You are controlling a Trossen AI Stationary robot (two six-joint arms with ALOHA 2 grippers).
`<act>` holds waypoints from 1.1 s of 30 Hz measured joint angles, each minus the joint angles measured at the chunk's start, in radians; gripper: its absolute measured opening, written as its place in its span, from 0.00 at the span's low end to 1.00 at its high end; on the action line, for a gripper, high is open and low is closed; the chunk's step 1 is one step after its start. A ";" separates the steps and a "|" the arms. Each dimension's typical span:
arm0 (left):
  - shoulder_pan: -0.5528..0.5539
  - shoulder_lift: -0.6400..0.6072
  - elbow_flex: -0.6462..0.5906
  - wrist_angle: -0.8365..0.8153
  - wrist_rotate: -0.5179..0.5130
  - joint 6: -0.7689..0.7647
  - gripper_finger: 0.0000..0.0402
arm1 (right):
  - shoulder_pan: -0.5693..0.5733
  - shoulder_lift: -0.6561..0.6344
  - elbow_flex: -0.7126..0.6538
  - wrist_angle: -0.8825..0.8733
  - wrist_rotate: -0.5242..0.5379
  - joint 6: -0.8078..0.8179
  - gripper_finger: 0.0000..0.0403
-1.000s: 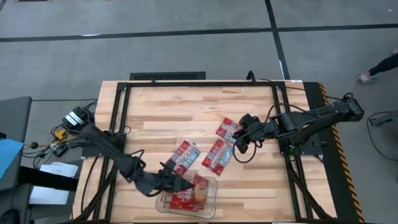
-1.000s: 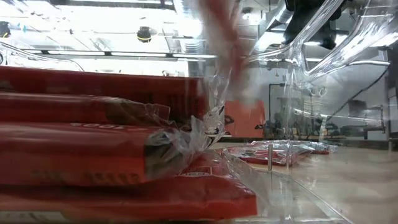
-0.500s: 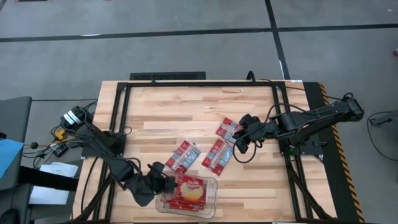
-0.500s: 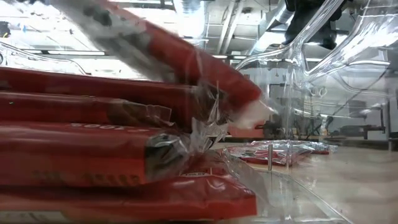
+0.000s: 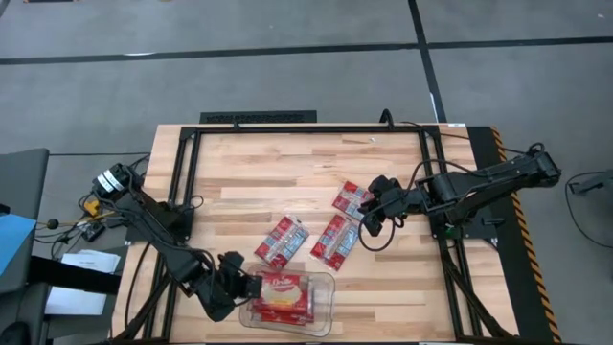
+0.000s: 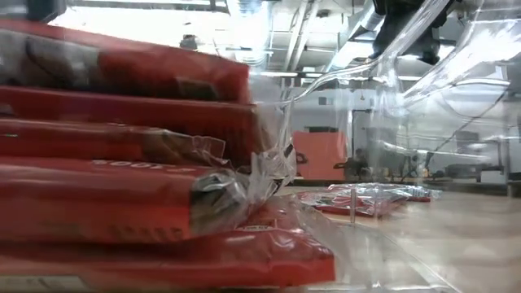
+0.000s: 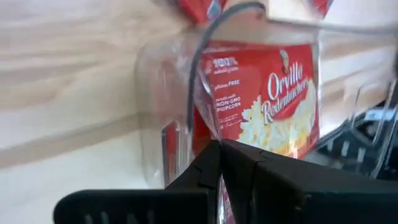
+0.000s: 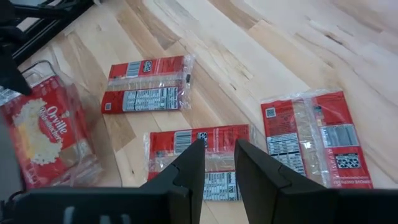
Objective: Sort popcorn bags into baskets
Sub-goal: Put the red popcorn bag into the transparent bin
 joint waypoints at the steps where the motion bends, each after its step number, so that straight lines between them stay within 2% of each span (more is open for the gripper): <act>1: 0.001 -0.002 0.001 -0.005 0.039 -0.008 0.00 | 0.000 0.000 0.000 0.000 0.005 -0.001 0.28; 3: 0.002 -0.003 0.001 -0.014 0.086 -0.009 0.00 | 0.000 0.000 0.000 0.001 0.007 -0.003 0.28; 8: 0.000 -0.021 0.005 -0.046 0.088 -0.008 0.00 | 0.000 0.000 0.000 0.005 0.007 -0.021 0.28; 18: 0.011 -0.119 0.007 -0.069 -0.028 0.139 0.00 | -0.001 0.000 0.000 0.004 0.012 -0.031 0.28; 29: 0.011 -0.137 0.007 -0.127 -0.010 0.153 0.01 | -0.001 0.000 0.000 -0.002 0.014 -0.037 0.28; 33: 0.011 -0.137 0.007 -0.130 0.003 0.153 0.06 | -0.001 0.000 0.000 -0.003 0.014 -0.044 0.28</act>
